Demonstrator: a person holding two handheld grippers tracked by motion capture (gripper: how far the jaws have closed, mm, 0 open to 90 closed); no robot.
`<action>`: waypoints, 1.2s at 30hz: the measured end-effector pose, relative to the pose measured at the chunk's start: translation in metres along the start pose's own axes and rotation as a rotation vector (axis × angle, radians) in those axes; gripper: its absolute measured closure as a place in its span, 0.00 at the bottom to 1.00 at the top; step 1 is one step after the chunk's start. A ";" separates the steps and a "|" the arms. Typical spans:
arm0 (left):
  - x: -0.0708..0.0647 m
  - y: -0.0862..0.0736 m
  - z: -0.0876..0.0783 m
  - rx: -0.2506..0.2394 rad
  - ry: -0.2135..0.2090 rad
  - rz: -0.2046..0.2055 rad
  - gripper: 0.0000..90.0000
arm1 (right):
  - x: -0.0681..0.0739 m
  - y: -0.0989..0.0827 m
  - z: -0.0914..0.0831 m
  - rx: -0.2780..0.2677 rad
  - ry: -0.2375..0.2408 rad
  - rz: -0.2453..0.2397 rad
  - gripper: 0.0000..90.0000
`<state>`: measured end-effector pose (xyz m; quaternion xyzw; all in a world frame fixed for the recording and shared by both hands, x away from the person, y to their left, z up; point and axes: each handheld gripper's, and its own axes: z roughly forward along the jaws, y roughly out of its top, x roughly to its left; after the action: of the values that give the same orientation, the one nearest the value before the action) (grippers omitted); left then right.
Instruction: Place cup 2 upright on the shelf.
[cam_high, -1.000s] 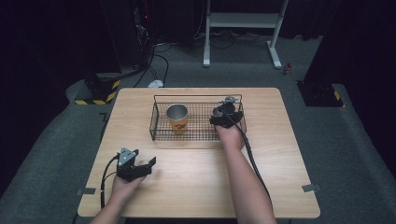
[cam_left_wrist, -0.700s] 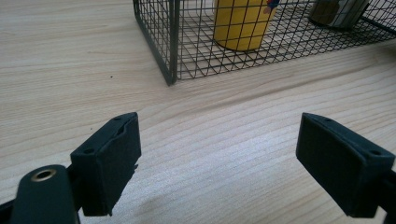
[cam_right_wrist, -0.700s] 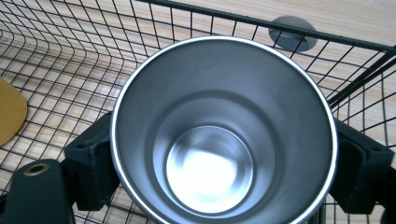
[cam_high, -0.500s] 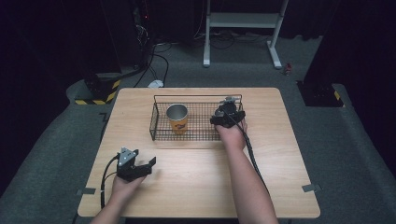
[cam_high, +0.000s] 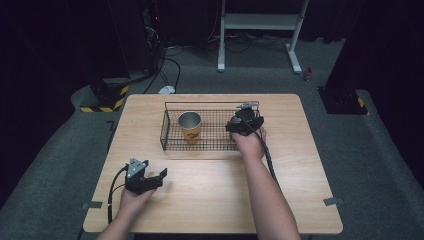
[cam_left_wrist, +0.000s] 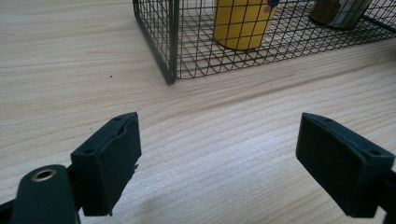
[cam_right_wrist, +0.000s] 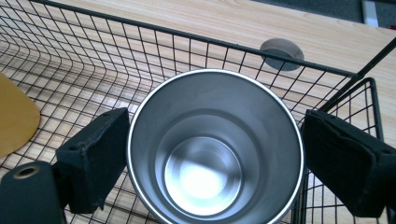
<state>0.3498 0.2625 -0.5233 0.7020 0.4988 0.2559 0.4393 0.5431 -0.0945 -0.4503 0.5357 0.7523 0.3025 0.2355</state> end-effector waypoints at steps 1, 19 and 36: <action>0.000 0.000 0.000 0.002 0.002 -0.002 0.16 | 0.000 0.000 -0.001 -0.006 0.001 0.004 0.11; -0.002 0.000 0.001 0.015 0.004 0.007 0.17 | 0.003 0.004 -0.025 -0.082 0.027 -0.033 0.11; -0.004 0.001 0.005 0.049 0.012 0.036 0.17 | 0.000 -0.045 -0.070 -0.146 0.082 -0.076 0.11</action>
<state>0.3523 0.2570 -0.5245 0.7199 0.4949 0.2555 0.4142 0.4656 -0.1197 -0.4324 0.4754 0.7571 0.3691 0.2540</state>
